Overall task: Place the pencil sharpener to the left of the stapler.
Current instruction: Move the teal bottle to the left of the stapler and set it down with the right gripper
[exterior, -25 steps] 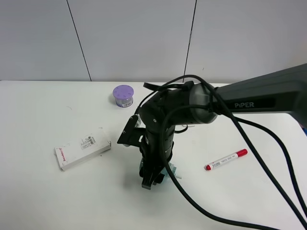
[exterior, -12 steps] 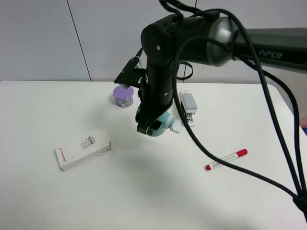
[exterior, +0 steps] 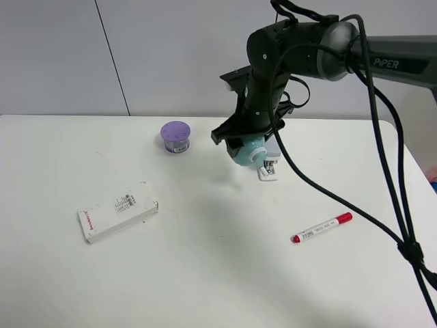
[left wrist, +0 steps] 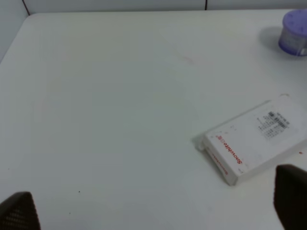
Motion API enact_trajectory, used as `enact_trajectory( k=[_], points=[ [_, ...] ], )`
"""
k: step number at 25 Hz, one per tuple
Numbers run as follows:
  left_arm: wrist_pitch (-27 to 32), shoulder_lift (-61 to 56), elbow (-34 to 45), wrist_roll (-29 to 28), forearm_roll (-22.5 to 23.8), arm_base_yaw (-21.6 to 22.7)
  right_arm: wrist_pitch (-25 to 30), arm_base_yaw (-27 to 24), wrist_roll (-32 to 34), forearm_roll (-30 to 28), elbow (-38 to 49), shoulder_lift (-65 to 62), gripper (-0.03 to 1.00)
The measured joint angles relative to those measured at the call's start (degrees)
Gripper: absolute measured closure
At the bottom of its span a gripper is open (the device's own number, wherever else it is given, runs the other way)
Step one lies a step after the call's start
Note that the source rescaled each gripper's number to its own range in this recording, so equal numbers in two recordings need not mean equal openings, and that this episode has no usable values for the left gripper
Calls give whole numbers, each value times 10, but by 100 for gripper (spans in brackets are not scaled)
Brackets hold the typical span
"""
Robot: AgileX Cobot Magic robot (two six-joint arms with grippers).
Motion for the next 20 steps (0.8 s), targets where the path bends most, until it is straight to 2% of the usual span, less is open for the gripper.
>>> enact_trajectory(
  k=[3,6,10,13,20],
  points=[
    [0,0,0,0,0,0,-38,-11,12,17,-2,14,96],
    [0,0,0,0,0,0,-48,-16,14,40,-16,44,96],
    [0,0,0,0,0,0,-49,-16,22,50,-48,76,96],
    [0,0,0,0,0,0,-47,-18,28,74,-105,112,96],
    [0,0,0,0,0,0,-11,-27,51,115,-172,161,96]
  ],
)
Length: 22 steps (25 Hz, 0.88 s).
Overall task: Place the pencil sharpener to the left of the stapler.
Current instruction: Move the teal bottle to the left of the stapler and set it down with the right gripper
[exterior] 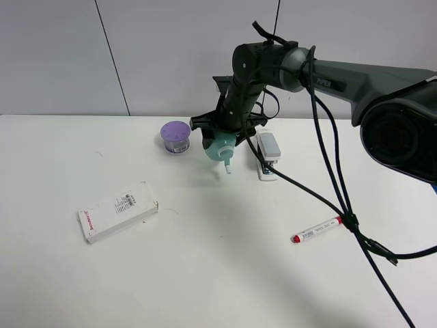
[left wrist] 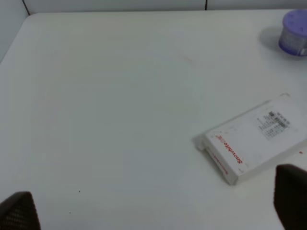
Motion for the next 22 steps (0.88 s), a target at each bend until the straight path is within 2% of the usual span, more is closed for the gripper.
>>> enact_trajectory(
  k=[5,14,22],
  points=[
    [0,0,0,0,0,0,26,-15,9,-3,-2,12,96],
    [0,0,0,0,0,0,27,-25,10,-15,-2,23,96],
    [0,0,0,0,0,0,24,-25,11,0,-2,40,96]
  ],
)
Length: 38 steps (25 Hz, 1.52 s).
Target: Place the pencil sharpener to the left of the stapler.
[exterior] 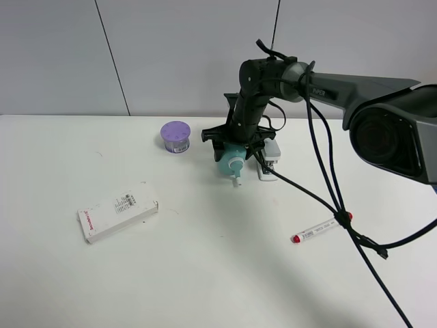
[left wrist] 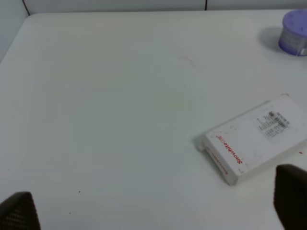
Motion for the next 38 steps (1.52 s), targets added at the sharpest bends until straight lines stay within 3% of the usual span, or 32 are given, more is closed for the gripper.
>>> enact_trajectory(
  k=[10,11,14,15,17,26,31,38],
  points=[
    [0,0,0,0,0,0,-4,0,0,0,0,0,94],
    [0,0,0,0,0,0,-4,0,0,1,0,0,84],
    [0,0,0,0,0,0,-4,1,0,5,0,0,27],
    [0,0,0,0,0,0,-4,1,0,9,0,0,15],
    [0,0,0,0,0,0,-4,1,0,12,0,0,4],
    [0,0,0,0,0,0,4,1,-19,35,-4,-27,-2],
    [0,0,0,0,0,0,106,6,-84,53,-64,-93,-1],
    [0,0,0,0,0,0,128,9,-138,47,-87,-178,3]
  ],
)
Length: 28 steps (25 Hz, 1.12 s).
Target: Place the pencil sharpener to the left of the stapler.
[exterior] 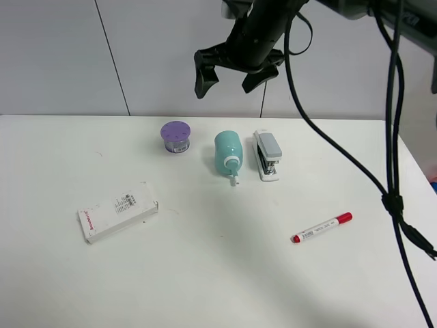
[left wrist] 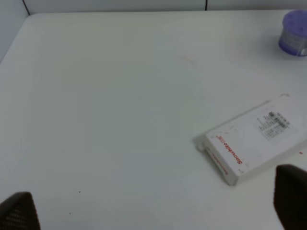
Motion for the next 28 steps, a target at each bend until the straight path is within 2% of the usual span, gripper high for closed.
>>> enact_trajectory(
  k=[6,11,16,21,25,28],
  points=[
    [0,0,0,0,0,0,3,-22,3,-69,0,-60,6],
    [0,0,0,0,0,0,3,-58,0,-84,39,-125,6],
    [0,0,0,0,0,0,2,-127,-6,-93,202,-235,6],
    [0,0,0,0,0,0,8,-220,-26,-93,365,-376,6],
    [0,0,0,0,0,0,9,-301,-54,-68,445,-489,6],
    [0,0,0,0,0,0,9,-326,-79,-75,496,-571,6]
  ],
)
